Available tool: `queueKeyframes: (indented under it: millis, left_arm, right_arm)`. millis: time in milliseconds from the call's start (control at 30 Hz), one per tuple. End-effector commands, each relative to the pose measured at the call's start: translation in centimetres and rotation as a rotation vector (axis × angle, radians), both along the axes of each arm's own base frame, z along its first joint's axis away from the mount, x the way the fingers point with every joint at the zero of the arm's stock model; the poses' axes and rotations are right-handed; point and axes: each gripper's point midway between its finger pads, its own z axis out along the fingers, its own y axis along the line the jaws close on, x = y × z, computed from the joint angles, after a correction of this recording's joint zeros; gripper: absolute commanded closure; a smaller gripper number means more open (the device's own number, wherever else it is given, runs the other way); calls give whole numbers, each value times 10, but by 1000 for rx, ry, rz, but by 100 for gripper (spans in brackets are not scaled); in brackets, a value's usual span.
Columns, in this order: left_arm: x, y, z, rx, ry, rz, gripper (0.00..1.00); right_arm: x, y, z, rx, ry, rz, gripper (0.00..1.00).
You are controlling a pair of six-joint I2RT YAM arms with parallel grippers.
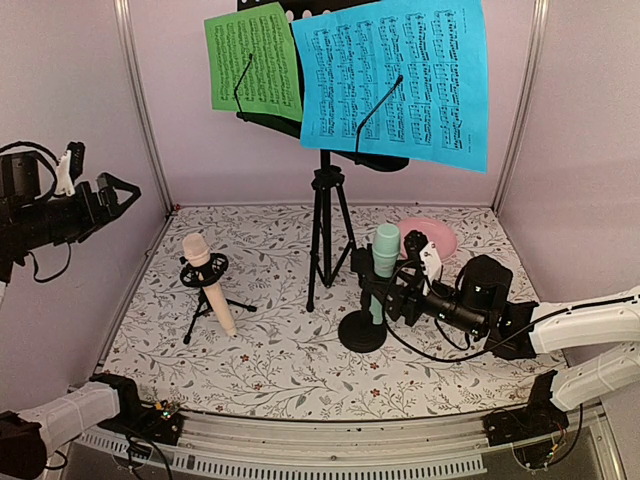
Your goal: Pack up the instrument practice props
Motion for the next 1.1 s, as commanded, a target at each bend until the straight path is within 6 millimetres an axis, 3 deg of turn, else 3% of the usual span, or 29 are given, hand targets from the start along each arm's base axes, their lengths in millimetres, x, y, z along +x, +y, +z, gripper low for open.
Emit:
queueKeyframes:
  millis: [0,233,400,700,867,1067]
  left_arm:
    - [-1,-18,14,-26,-34,-103,1]
    - [3,-43,21,-72,-61,-230,1]
    - [3,-68,21,-62,-87,-338,1]
    - [2,-142,4,18,-105,-569,1]
    - [-16,-200,-5,57,-200,-774,1]
    - [-36,-240,-28,146,-324,-938,3]
  right_arm:
    - [7,1,25,75,-39,-42,36]
    - [3,2,27,57,-55,-21,50]
    - [-14,5,32,7,-113,83,56]
    - [-49,6,35,54,-49,307,62]
    - [-68,5,37,81,14,447,62]
    - [-86,4,30,44,19,568,61]
